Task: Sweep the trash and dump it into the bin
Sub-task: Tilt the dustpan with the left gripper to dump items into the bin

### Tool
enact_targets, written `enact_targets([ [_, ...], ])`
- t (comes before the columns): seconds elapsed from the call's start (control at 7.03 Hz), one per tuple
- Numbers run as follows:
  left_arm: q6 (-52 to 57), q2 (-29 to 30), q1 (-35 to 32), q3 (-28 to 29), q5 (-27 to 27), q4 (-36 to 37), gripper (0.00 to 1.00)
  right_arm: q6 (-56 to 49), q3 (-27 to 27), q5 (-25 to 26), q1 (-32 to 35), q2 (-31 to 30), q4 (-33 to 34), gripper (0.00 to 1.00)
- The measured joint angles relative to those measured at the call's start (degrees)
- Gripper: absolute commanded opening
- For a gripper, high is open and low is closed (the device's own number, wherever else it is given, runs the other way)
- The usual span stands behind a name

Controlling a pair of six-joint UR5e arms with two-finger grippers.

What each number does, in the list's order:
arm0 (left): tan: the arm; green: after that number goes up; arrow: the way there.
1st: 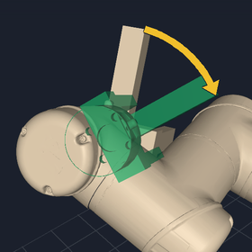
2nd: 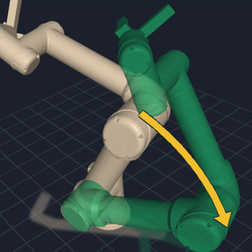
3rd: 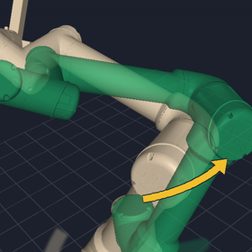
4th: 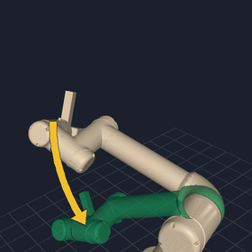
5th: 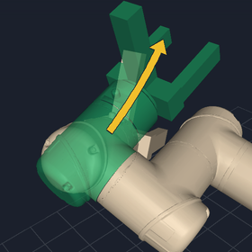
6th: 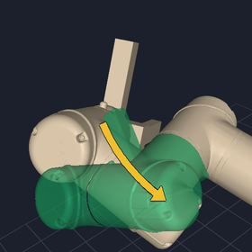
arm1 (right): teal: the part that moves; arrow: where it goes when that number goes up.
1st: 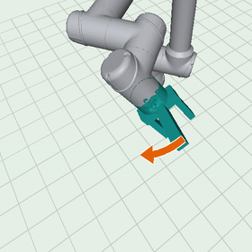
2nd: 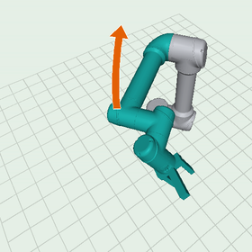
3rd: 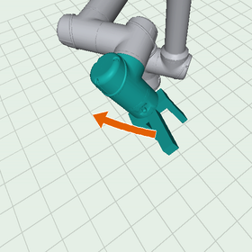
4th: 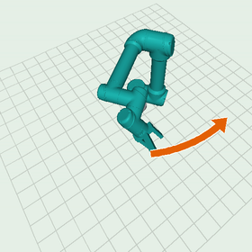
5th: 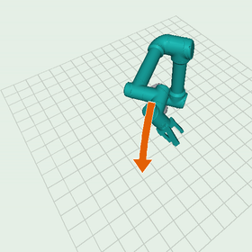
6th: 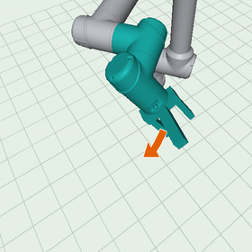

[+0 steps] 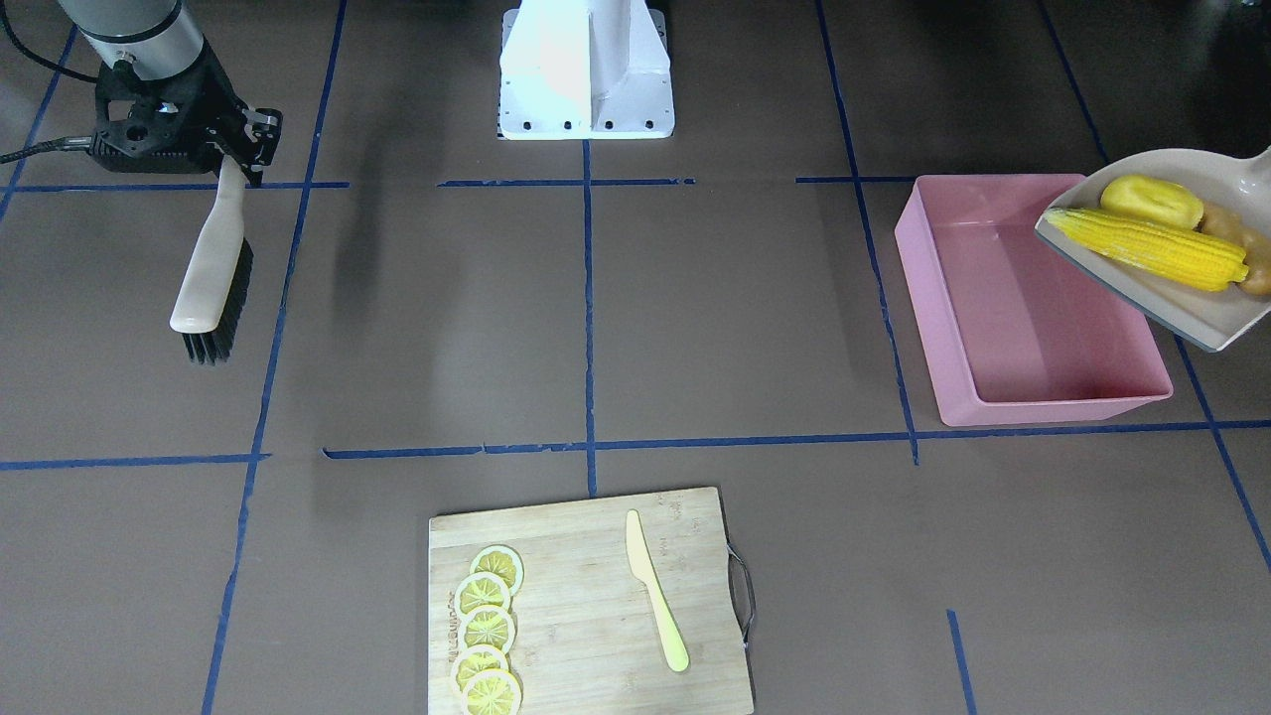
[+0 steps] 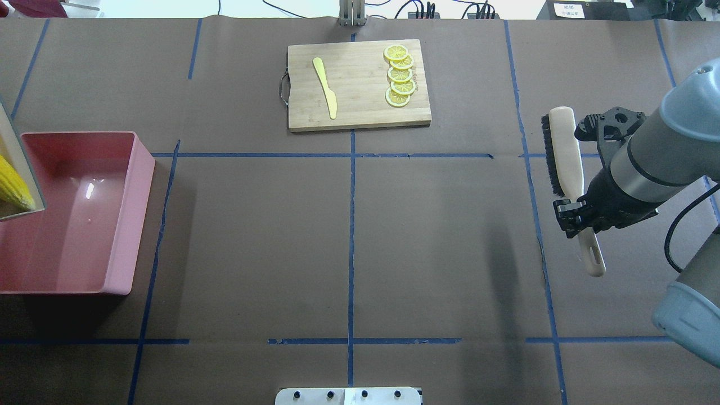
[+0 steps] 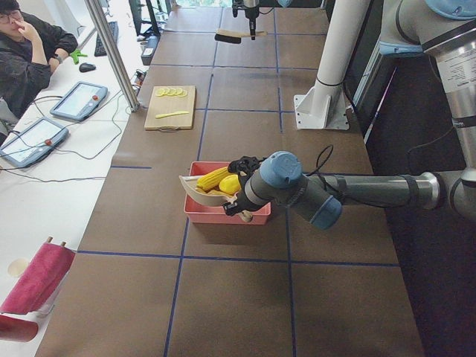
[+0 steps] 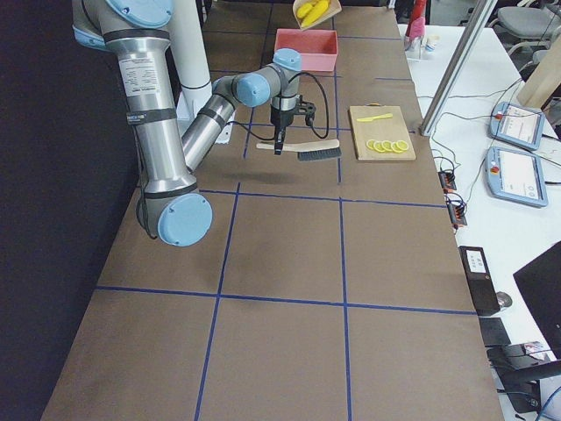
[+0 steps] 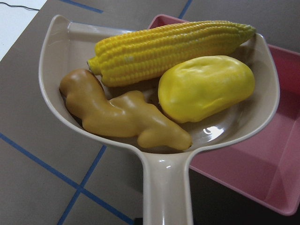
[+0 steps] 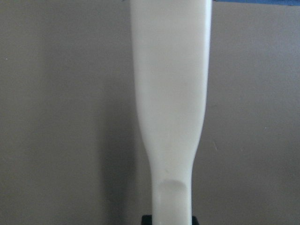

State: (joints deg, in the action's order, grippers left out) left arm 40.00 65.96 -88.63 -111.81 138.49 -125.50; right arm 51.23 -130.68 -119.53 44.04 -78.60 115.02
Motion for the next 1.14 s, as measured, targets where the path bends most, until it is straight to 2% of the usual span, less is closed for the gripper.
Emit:
enact_targets([
  [0.28,7.09,-1.16,0.16,-4.85,-7.47,8.18,0.00,-0.07,0.37,-0.17,-0.01,-0.32,-0.05,0.00],
  [0.57,14.62,-0.48,0.03,-14.68,-16.49,25.81,0.00,-0.48,0.65,-0.41,-0.01,-1.28,-0.34,0.00],
  [0.71,16.22,-0.12,0.01,-17.53,-18.82,30.87,0.00,-0.61,0.67,-0.48,-0.01,-1.46,-0.39,0.00],
  [1.14,17.18,0.61,0.57,-19.26,-20.29,34.04,0.00,-0.69,0.68,-0.53,-0.01,-1.55,-0.41,0.00],
])
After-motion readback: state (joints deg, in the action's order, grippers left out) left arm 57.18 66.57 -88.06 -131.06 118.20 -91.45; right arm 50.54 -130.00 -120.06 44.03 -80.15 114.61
